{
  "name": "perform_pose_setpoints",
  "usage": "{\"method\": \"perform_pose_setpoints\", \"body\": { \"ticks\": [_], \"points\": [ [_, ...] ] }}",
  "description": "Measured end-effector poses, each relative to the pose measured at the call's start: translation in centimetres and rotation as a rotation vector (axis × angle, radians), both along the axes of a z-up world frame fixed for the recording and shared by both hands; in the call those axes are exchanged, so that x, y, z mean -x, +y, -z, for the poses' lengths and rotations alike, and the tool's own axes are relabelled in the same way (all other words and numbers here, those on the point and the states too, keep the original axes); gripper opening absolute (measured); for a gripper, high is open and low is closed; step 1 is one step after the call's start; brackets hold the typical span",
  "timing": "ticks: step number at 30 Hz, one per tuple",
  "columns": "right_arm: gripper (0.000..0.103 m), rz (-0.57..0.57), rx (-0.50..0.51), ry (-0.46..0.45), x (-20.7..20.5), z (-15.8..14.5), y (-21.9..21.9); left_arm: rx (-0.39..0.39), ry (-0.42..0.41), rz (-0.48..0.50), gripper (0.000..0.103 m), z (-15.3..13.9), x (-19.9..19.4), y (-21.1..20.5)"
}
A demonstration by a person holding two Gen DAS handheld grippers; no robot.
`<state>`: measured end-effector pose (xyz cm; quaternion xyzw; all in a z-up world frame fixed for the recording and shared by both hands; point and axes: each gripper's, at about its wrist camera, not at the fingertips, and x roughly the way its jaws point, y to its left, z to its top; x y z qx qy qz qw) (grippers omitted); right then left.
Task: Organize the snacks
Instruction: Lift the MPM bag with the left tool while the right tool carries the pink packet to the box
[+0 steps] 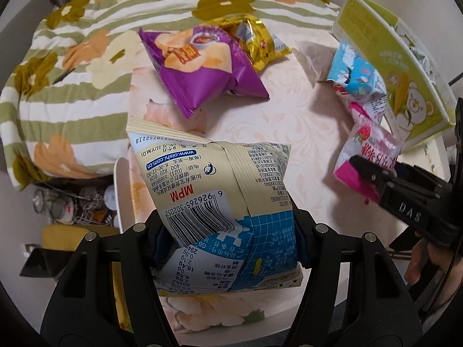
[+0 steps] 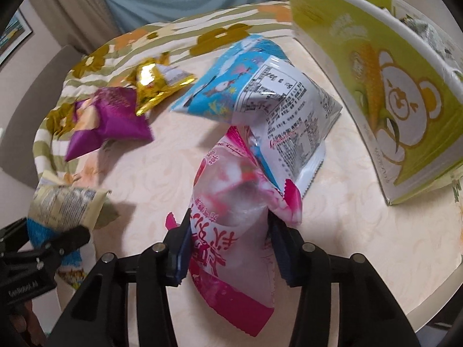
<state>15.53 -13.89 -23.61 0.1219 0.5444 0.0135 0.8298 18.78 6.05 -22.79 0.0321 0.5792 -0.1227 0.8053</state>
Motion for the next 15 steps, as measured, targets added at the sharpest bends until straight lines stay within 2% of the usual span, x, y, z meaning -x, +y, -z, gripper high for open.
{"method": "perform_pose_setpoints", "body": {
  "ticks": [8, 15],
  "points": [
    [0.045, -0.081, -0.015, -0.035, 1.0, -2.0, 2.0, 0.041, -0.042, -0.011, 0.062, -2.5, 0.4, 0.4],
    [0.045, -0.072, -0.014, -0.100, 1.7, -5.3, 1.9, 0.099, -0.087, 0.022, 0.062, -5.2, 0.2, -0.6]
  ]
}}
